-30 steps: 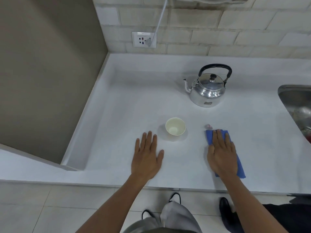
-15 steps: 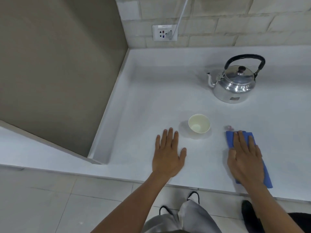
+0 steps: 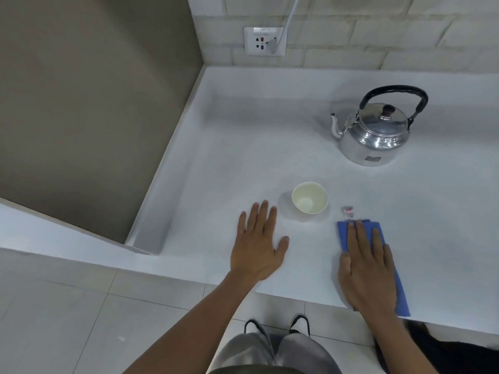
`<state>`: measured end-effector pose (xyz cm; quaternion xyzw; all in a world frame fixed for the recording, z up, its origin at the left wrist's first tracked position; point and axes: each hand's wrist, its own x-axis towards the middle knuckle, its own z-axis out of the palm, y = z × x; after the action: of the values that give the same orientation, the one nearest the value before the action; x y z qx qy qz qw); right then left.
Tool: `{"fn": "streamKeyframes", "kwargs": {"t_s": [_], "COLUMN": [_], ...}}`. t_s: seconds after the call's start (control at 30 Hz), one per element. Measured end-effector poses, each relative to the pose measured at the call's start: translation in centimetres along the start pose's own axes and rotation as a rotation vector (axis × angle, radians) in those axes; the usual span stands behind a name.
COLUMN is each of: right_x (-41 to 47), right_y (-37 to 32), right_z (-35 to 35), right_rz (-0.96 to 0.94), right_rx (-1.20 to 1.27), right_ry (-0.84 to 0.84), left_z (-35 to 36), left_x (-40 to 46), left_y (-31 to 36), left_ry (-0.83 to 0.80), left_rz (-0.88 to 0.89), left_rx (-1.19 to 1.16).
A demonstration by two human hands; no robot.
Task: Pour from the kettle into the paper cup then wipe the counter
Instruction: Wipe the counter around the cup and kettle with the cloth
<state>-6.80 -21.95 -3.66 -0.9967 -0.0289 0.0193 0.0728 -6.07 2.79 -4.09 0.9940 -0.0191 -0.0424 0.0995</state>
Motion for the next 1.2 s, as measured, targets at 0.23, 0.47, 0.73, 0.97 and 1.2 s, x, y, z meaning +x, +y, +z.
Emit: {"fn": "streamKeyframes", "kwargs": {"t_s": [0.23,0.47,0.73,0.97,1.2], "right_x": [5.4,3.2,3.3,6.3,0.8], "right_y": [2.4,-0.3,3.1,-0.3,1.9], "right_z": [-0.4,-0.2,-1.2,-1.0,-1.0], "right_rz": [0.181,0.152,0.100,0.175,-0.033], "right_rx": [0.040,0.035,-0.013,0.013,-0.043], "right_ry": [0.043,0.053,0.003,-0.001,-0.041], "left_z": [-0.1,-0.1,-0.1,0.0,0.1], "left_x": [0.1,0.1,0.1,0.0,0.0], "left_y": [-0.1,-0.1,0.0,0.0,-0.2], "left_ry": [-0.011,0.008,0.024,0.044,0.041], "left_rz": [-0.003,-0.010,-0.007,-0.011,-0.003], "left_rx": [0.000,-0.012,-0.022,-0.018,-0.018]}}
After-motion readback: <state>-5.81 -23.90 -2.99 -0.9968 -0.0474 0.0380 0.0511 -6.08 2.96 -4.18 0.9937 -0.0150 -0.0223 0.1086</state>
